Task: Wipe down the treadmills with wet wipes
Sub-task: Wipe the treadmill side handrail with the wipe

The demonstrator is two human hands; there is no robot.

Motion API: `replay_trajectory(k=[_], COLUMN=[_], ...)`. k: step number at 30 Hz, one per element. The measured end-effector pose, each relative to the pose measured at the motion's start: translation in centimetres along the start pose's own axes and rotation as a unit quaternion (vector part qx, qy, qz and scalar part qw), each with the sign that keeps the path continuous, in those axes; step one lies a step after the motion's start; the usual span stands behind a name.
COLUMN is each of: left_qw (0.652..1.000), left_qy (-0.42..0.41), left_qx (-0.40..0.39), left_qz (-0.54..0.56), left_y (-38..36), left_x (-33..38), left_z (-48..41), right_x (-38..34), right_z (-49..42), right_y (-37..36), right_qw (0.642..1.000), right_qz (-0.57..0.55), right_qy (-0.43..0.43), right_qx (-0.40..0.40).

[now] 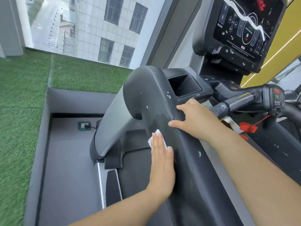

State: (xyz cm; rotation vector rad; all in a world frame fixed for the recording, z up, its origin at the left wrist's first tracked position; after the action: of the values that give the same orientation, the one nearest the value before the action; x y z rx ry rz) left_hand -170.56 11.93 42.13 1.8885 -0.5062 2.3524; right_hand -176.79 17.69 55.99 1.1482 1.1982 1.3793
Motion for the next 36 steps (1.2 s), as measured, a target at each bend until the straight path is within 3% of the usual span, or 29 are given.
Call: replay_trajectory(k=[6,12,20,24,31,36], left_qw=[0.996,0.993,0.982,0.984,0.987,0.989], left_qy=[0.068,0.08,0.144,0.132,0.134,0.106], left_qx=[0.018,-0.035,-0.023,-0.04,-0.002,-0.017], left_qz=[0.058,0.08,0.12,0.115,0.09,0.1], left_y=[1.9,0.4,2.1,1.3,3.6,2.6], left_x=[1.0,-1.4,-1.1,-2.0,0.9,0.0], left_z=[-4.8,-0.2,-5.8,-2.6,-8.9,-6.4], right_x=[-0.1,0.2,0.2,0.2,0.2,0.5], right_z=[0.0,0.0,0.1,0.1,0.1,-0.1], right_y=[-0.3,-0.3,-0.1,-0.1,0.0,0.0], right_qw=[1.0,1.0,0.999,0.998,0.997,0.997], right_qz=[0.001,-0.02,-0.029,-0.038,-0.041,-0.048], right_qy=[-0.003,-0.02,-0.044,-0.054,-0.057,-0.061], right_qx=[0.0,-0.001,0.01,0.008,0.015,0.012])
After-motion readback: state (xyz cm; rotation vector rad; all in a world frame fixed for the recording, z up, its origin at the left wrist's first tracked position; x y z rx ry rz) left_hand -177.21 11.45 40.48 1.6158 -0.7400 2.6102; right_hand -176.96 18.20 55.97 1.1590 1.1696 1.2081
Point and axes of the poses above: each hand's wrist, its own z-axis away from the middle knuckle, its own y-axis out of the back of the hand, x = y × z, the point moved 9 cm from there along -z, towards the middle knuckle, and after that the axes turned 14 degrees about y, right-handed, at the moved point
